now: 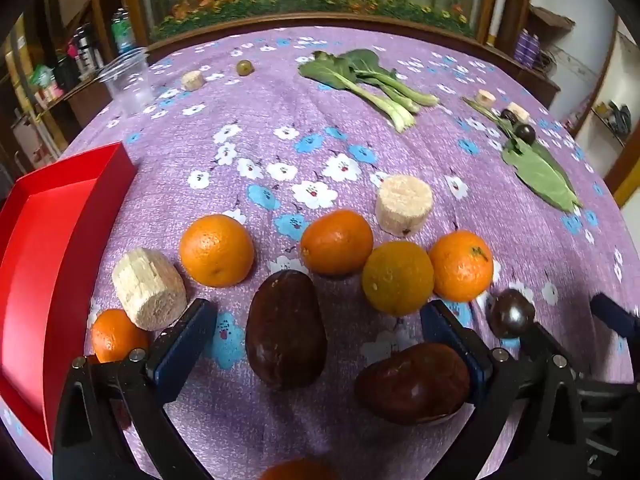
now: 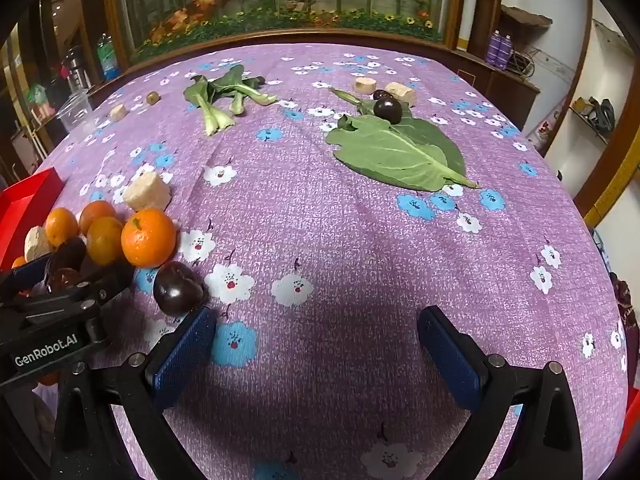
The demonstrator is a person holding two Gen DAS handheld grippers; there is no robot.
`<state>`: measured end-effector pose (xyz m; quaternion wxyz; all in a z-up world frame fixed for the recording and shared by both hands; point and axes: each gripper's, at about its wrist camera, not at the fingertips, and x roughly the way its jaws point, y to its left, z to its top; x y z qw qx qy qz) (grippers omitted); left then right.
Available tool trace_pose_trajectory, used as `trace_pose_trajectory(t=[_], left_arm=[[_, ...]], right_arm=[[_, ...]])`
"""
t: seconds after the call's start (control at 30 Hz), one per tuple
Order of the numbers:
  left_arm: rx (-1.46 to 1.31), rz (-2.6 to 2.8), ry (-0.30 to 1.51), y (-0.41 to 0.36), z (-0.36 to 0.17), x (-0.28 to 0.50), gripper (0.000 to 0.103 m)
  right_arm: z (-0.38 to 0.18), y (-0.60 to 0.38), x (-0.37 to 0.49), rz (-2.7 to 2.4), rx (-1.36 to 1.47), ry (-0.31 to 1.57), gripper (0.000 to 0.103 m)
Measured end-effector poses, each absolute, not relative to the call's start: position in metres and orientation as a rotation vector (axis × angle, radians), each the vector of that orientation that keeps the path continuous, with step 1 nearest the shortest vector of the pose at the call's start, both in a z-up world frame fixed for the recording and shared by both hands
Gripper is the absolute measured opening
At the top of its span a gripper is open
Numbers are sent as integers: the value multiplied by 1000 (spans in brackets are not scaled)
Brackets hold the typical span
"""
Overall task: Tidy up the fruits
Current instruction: 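Move the left tool toward an orange while the right tool approaches a red date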
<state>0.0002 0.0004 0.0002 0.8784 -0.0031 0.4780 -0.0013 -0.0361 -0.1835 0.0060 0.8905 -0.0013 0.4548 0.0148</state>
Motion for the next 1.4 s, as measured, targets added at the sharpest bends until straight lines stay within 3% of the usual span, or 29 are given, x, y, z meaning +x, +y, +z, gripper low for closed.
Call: trace_pose_trajectory(t=[0.37,0.5,0.77,1.1,1.27,1.4], left_arm=[[25,-66,1006,2,-1,4,103],[-63,-100,997,14,7,-14,98],[-76,-64,828,32,39,-62,98],[-64,-68,776,57,62,-96,98],[-181,-23,757,105,68,-106,99],[-238,18,759,138,66,-109,99]], right_arm=[[5,-182,-34,22,-2,972,103],[6,-182,-35,6,4,978,103],[24,-182,-61,0,28,913,103],[43,-162,-92,84,44,817,103],[44,-148,-99,151,16,815,103],[45,-134,-105,255,11,816,94]])
